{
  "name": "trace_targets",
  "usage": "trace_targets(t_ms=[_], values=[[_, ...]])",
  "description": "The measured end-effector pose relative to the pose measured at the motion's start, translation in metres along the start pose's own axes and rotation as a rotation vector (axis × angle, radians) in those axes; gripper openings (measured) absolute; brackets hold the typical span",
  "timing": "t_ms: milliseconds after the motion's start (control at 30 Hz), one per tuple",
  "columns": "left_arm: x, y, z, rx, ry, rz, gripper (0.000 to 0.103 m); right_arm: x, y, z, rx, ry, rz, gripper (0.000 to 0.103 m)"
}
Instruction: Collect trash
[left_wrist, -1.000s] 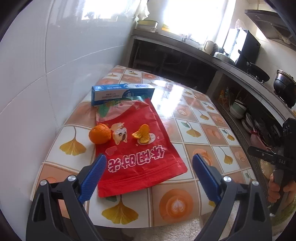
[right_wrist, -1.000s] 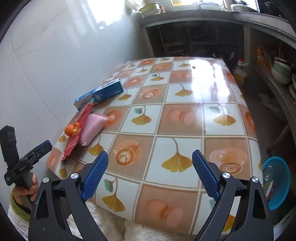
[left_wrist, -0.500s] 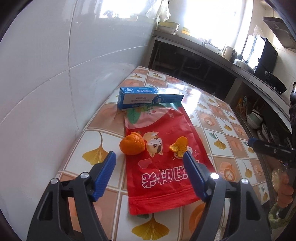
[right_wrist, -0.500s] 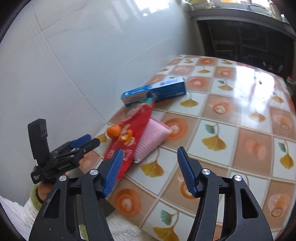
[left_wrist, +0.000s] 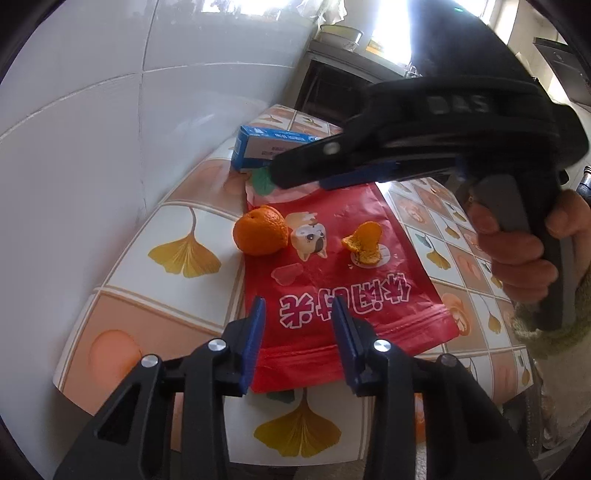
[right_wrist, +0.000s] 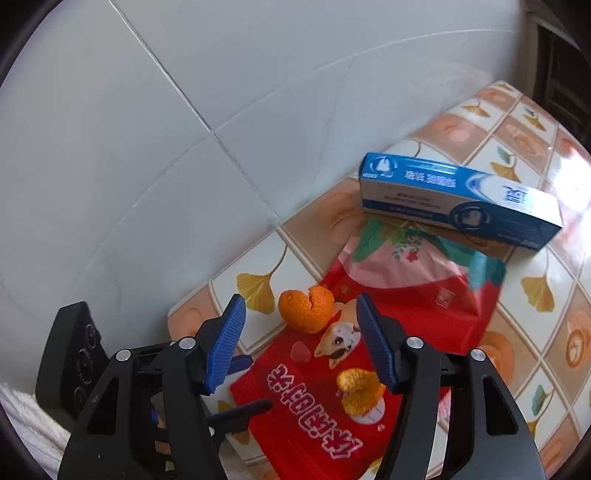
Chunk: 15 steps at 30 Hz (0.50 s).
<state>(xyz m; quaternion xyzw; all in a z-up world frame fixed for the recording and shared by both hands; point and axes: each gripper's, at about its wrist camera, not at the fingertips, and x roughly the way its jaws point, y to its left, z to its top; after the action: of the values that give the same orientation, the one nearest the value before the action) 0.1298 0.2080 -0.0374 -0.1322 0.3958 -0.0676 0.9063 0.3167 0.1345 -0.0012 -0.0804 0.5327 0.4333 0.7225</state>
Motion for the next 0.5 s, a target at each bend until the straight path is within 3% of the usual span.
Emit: trace_targets(t_ms=[100,233,367,500], values=[[0.001,-0.002,-0.002,-0.004,0.004,-0.017,0.029,0.027,0.004,0.008,-0.043,0.071,-0.055,0.059],[0.0,-0.006,-0.003,-0.003,-0.002,-0.04,0.027,0.045,0.007,0.003,-0.056,0.124,-0.075,0.024],[-0.003,-0.007,-0.001,0.0,-0.016,-0.057,0.027,0.027,0.006,-0.005,-0.045,0.065,-0.07,0.019],[-0.004,-0.009,0.001,-0.002,-0.023,-0.065,0.027,-0.027,-0.002,-0.023,-0.004,-0.072,-0.07,0.019]])
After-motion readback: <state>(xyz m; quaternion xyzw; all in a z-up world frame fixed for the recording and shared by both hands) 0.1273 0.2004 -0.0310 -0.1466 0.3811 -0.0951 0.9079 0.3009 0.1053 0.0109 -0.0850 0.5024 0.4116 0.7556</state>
